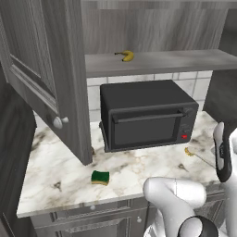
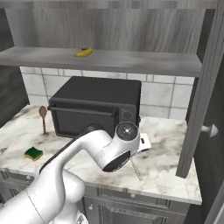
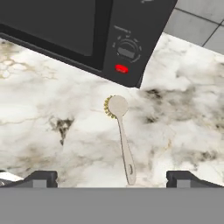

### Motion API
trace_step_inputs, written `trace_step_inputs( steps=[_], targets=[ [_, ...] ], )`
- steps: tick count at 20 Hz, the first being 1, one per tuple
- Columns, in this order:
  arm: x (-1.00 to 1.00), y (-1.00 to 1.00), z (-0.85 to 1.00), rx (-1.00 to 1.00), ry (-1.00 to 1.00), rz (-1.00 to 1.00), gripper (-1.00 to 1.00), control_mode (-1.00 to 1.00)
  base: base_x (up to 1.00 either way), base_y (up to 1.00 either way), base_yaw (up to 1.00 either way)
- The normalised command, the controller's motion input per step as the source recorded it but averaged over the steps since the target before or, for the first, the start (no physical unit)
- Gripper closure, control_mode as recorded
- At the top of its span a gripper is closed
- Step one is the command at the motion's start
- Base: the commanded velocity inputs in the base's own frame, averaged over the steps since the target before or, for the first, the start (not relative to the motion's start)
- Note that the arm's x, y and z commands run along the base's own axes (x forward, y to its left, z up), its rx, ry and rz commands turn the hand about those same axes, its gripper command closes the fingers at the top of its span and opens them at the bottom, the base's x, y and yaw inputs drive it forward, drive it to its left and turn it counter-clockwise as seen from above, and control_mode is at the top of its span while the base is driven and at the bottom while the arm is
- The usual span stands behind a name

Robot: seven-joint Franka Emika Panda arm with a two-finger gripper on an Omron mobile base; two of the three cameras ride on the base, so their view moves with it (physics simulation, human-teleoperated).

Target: Pick the sponge and dish brush from the cabinet and place them on the counter.

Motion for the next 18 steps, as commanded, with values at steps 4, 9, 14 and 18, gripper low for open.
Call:
trace_step_inputs(
  steps=[4, 9, 14, 18],
  targets=[
    [-0.37, 0.23, 0.69, 0.0, 0.0, 0.02, -1.0, -1.0, 0.0, 0.0, 0.0],
    [-0.32, 0.24, 0.77, 0.0, -0.01, 0.05, -1.0, -1.0, 0.0, 0.0, 0.0],
    [-0.3, 0.31, 0.63, 0.0, -0.1, 0.09, -1.0, -1.0, 0.0, 0.0, 0.0],
    [-0.29, 0.48, 0.56, 0.0, -0.11, 0.1, -1.0, -1.0, 0.0, 0.0, 0.0]
  ],
)
